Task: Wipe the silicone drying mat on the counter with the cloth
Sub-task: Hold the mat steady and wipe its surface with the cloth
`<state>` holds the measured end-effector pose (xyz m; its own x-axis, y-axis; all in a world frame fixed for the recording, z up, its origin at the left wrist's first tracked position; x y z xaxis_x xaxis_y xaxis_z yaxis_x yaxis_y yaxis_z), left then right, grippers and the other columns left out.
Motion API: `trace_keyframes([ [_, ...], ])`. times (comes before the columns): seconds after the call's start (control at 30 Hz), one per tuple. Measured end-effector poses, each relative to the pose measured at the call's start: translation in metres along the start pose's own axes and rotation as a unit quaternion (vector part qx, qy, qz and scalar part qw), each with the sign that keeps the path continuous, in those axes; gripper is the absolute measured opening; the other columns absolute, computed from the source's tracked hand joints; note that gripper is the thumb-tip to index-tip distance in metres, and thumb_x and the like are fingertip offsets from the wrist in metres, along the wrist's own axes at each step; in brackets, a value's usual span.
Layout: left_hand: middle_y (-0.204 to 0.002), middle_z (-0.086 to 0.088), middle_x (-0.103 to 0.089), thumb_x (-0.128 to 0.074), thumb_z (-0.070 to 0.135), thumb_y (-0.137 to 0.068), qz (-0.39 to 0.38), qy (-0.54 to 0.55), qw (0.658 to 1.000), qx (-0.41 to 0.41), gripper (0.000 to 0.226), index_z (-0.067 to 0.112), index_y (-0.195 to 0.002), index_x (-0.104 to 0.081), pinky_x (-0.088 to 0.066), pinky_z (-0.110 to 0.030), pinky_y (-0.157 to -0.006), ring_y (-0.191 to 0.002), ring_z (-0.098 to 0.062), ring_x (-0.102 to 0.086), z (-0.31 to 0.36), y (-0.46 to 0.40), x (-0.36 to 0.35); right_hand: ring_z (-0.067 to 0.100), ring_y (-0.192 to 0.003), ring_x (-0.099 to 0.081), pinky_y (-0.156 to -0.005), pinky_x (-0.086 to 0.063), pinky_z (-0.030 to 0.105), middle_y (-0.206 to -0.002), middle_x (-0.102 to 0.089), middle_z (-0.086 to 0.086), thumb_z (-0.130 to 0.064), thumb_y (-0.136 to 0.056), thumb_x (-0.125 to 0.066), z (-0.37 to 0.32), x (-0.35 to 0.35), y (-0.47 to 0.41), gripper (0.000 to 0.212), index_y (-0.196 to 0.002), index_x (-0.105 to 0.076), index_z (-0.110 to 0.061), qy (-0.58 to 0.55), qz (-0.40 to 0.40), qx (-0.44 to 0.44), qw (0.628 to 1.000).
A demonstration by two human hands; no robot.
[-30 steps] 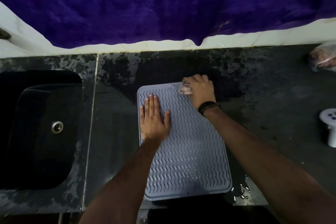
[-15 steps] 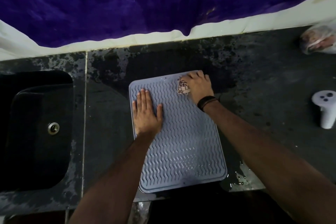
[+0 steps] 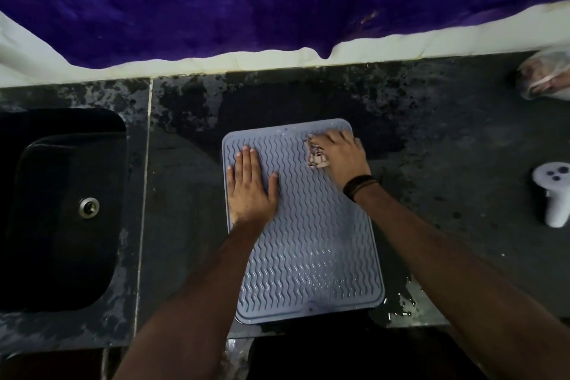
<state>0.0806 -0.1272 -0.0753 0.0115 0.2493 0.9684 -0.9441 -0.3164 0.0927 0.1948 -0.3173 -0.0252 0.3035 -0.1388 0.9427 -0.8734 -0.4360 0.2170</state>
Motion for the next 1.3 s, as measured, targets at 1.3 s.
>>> trace_keyframes([
  [1.3, -0.169, -0.008, -0.011, -0.033, 0.049, -0.105, 0.0, -0.005, 1.0, 0.003, 0.071, 0.009, -0.161, -0.014, -0.007, -0.045, -0.127, -0.157, -0.021, -0.004, 0.003, 0.001, 0.005, 0.029, -0.118, -0.041, -0.094, -0.038, 0.043, -0.129, -0.048, 0.005, -0.013, -0.087, -0.052, -0.076, -0.003, -0.044, 0.044, -0.13, -0.051, -0.019, 0.054, 0.04, 0.097, 0.993],
])
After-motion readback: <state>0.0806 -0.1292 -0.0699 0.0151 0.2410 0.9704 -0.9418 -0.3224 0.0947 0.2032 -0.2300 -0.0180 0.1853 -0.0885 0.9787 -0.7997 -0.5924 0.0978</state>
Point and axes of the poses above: each hand's wrist, its own y-axis away from the middle knuckle, its own x-axis out of the back of the hand, z = x × y, the point moved 4 cm from there along -y, towards the middle knuckle
